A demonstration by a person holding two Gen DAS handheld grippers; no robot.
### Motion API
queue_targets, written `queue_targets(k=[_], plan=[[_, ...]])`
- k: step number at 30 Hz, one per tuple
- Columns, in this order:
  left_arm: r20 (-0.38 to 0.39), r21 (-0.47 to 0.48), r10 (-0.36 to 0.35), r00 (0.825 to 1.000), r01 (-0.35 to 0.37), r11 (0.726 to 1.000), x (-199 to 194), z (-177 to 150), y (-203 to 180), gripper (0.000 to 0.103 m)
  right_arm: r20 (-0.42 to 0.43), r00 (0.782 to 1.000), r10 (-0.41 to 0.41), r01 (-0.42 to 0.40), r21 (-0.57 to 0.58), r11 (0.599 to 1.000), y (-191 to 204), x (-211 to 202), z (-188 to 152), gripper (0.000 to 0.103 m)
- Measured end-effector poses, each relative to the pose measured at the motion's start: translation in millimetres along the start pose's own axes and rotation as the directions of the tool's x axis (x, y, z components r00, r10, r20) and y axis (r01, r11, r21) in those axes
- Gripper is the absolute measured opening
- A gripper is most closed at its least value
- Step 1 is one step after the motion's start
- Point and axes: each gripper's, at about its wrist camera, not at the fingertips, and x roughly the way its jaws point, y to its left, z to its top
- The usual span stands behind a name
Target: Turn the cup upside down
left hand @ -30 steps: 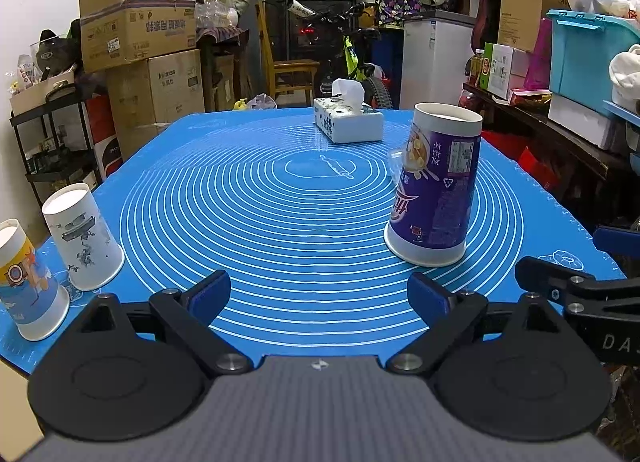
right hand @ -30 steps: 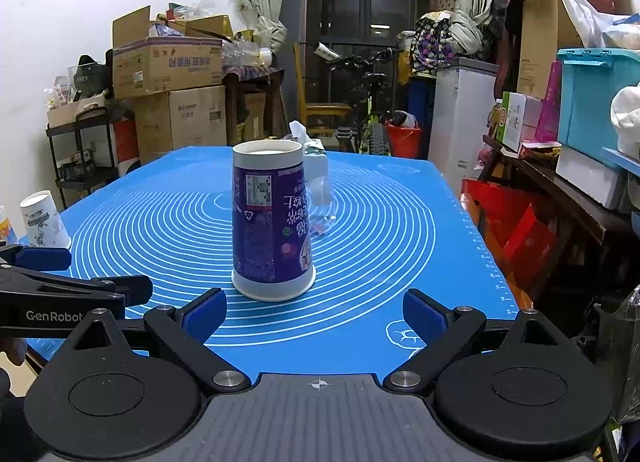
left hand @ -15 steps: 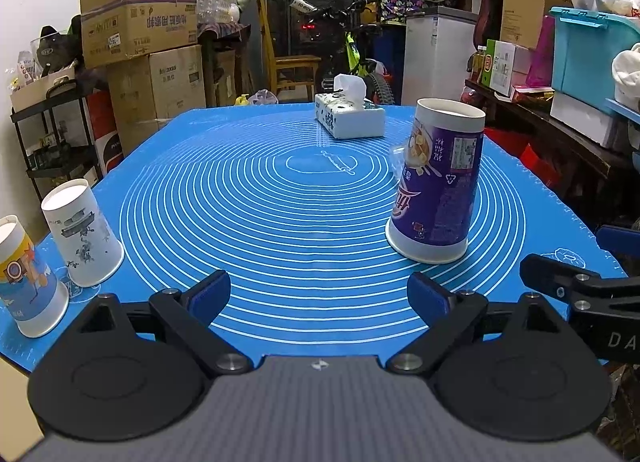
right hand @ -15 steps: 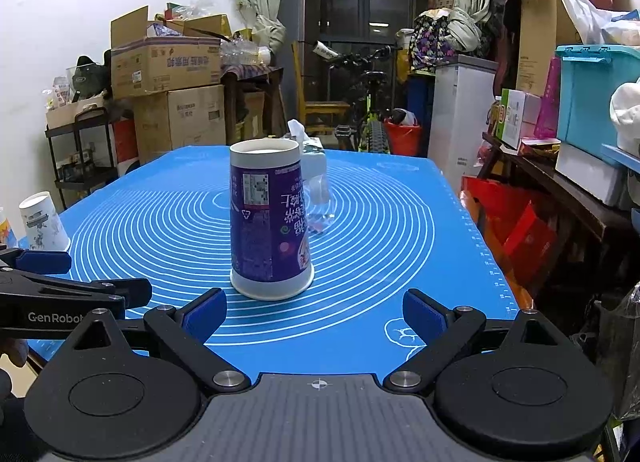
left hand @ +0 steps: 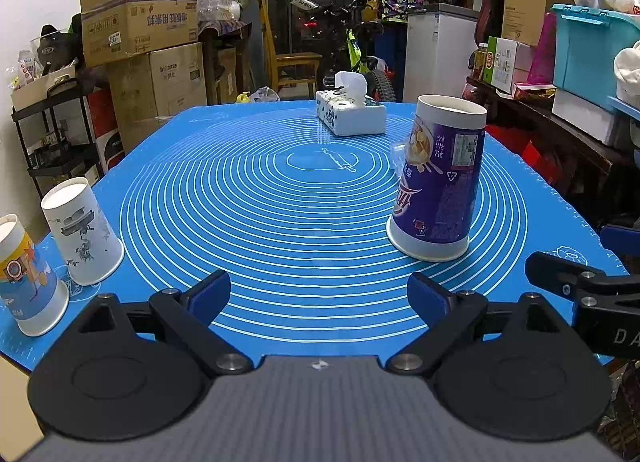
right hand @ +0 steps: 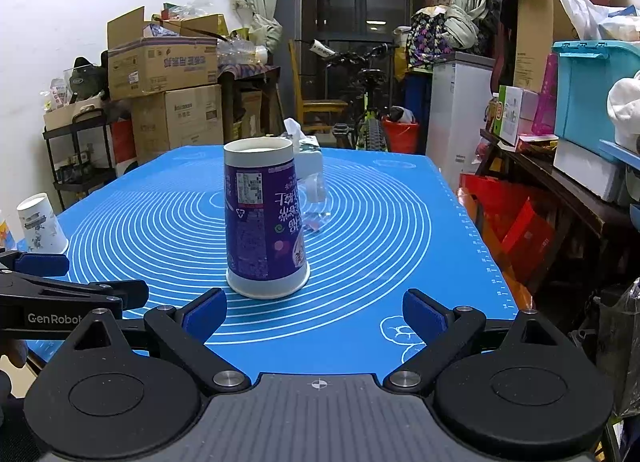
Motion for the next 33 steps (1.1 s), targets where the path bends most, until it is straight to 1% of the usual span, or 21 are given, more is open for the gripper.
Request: queue_targets(k=[33], plan=[[-0.010,-0.006,0.005,1.000,-0.005,1.000,1.5,-2.1,3.0,0.094,-0.004,1.000,-0.002,0.002,0.012,1.000,-1.8,1.8,1.7,0.095]])
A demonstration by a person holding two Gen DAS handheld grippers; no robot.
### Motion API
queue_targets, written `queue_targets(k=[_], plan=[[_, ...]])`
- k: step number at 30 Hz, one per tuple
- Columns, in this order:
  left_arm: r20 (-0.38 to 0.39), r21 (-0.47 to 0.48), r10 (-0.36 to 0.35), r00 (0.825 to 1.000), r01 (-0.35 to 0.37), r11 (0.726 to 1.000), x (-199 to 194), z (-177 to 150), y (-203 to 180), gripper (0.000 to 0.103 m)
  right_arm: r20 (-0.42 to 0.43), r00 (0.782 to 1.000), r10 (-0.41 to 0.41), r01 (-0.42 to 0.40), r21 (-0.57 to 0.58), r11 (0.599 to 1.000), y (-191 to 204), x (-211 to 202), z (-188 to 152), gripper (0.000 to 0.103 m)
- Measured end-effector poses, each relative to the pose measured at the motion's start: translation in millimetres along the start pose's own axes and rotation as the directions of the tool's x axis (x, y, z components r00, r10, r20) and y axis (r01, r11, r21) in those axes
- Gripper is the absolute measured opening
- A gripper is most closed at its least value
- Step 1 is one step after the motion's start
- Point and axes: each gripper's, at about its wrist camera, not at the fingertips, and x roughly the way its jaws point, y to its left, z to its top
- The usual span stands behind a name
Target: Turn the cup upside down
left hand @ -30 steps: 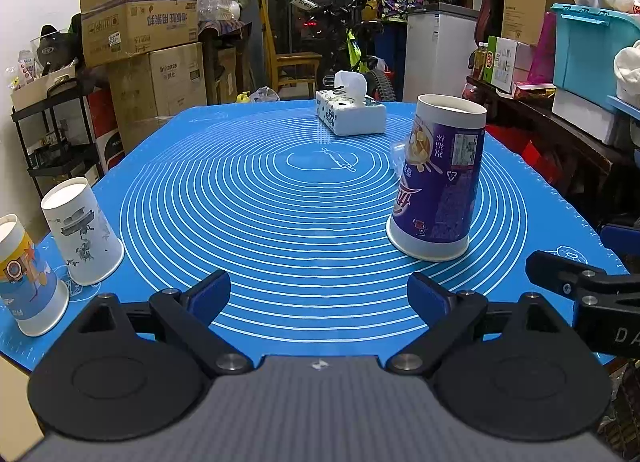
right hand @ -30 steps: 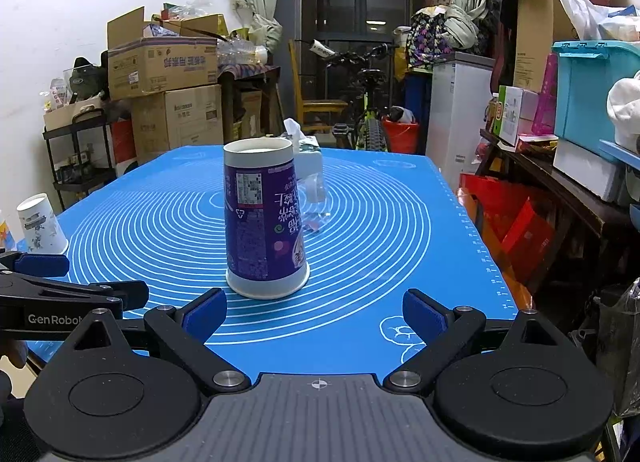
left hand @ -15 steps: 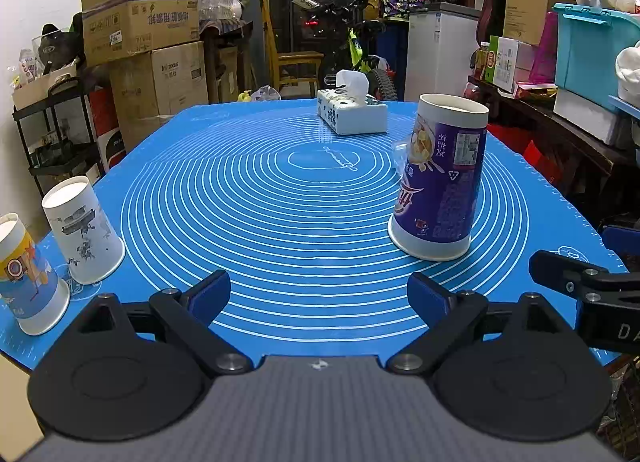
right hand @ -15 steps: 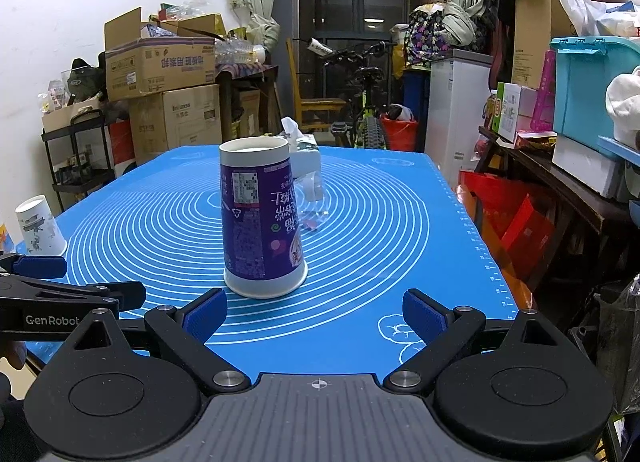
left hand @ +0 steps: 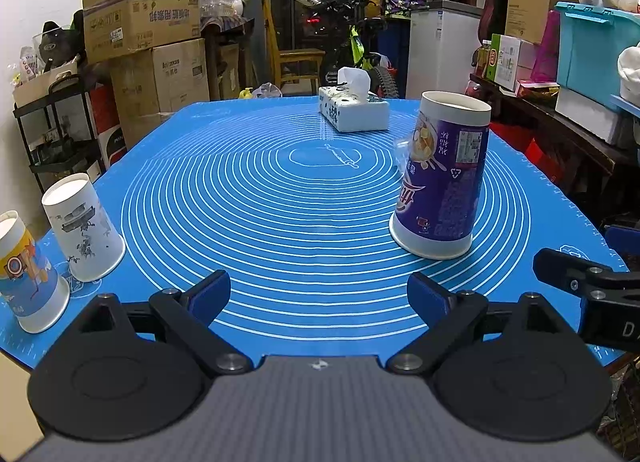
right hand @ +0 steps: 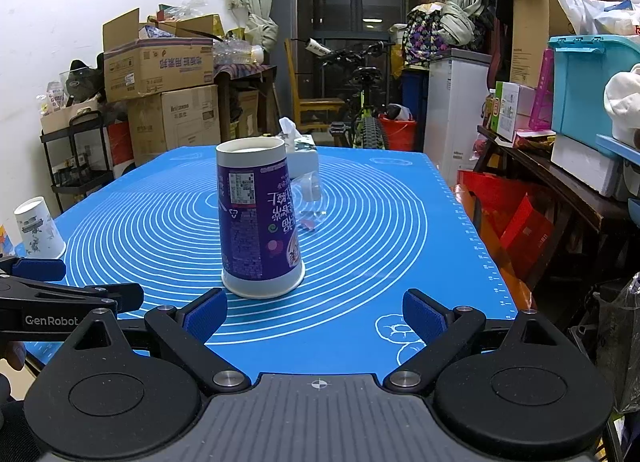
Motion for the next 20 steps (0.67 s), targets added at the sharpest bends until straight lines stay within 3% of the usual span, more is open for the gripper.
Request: queue_targets(k=[20], plan=[[-0.006,0.000,-0.001,1.000,0.001,1.000,0.4,-0.4,-0.4,0.094,-0.005,1.000,-0.003,0.004,0.008,1.000,-1.1,0.7,-1.1,0.095]])
